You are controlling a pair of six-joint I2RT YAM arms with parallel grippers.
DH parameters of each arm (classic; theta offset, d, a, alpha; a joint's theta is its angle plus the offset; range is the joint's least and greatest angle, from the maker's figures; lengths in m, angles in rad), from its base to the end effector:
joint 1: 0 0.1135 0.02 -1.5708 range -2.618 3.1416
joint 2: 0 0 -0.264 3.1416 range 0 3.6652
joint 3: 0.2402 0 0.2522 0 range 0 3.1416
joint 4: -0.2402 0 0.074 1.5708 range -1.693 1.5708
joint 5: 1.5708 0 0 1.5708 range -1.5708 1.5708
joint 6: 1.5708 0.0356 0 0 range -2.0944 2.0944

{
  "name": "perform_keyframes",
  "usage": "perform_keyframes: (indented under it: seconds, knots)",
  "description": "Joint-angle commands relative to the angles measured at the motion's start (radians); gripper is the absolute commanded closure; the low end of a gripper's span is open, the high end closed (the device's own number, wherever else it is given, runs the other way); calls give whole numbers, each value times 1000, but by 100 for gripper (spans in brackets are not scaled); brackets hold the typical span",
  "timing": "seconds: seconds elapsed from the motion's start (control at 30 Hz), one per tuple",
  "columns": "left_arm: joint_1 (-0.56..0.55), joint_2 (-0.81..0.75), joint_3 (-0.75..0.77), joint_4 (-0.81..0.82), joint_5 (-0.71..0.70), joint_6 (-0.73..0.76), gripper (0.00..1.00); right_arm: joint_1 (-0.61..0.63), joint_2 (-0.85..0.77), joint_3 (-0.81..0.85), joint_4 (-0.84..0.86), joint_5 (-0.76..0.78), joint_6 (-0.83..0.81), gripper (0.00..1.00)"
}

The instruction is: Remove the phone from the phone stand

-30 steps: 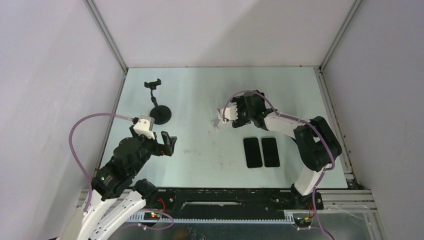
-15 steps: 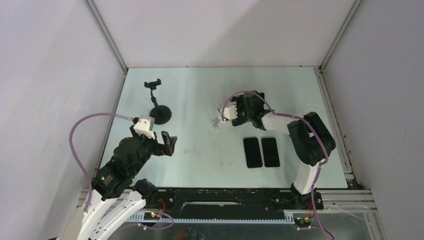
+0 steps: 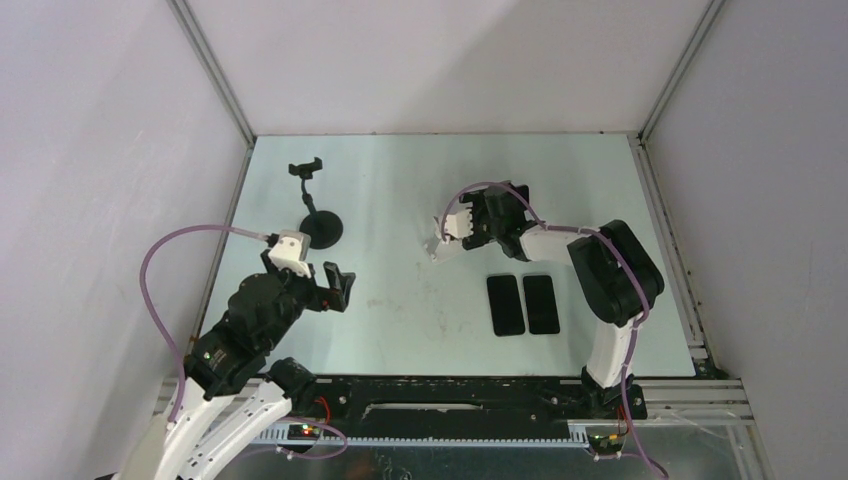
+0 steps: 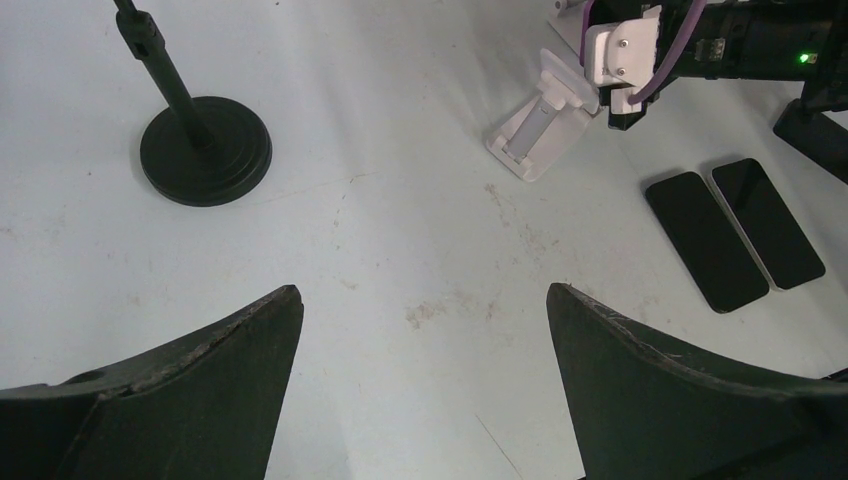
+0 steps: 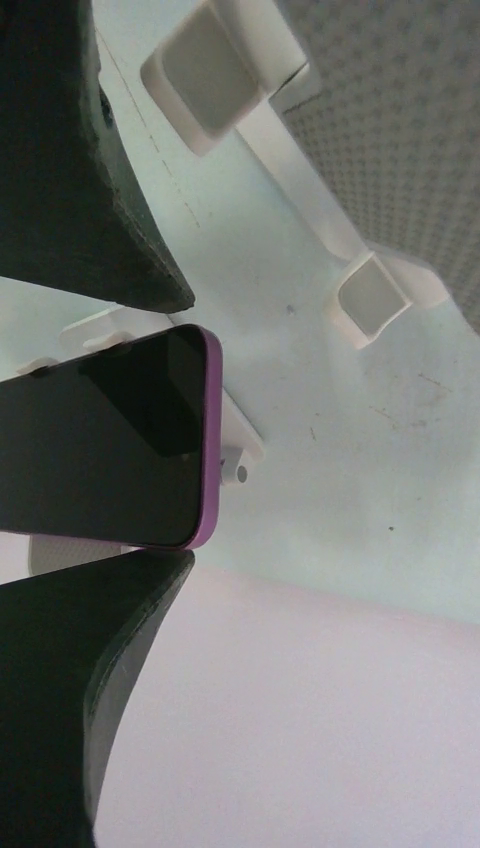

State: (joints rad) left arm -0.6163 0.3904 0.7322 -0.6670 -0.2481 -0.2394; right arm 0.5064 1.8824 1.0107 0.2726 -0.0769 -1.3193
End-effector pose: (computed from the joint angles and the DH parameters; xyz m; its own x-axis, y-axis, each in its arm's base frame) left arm 0.0780 -0.0445 0.3179 -0.3411 -0.0400 -0.9392 0.2981 0.9429 -0.1485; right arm 0.3440 0.1939 0.1542 0.3994 -0.8827 -0.2475 -0.6118 -0.0556 -0.7891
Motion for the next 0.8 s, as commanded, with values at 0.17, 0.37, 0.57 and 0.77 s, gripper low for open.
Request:
perform_keyframes:
  seconds: [0.17,0.37,0.57,0.77]
  knots:
    - [-6,11,-2,34,16,-6,0,7,32,47,42,23,-13,24]
    - [-6,11,-4,36,18,-6,0,12,24,48,85,36,-3,52]
    - [-7,11,-4,37,23,-5,0,22,-15,55,86,51,-19,63]
    - [-7,9,-4,37,24,-5,0,23,-78,95,31,66,-31,69]
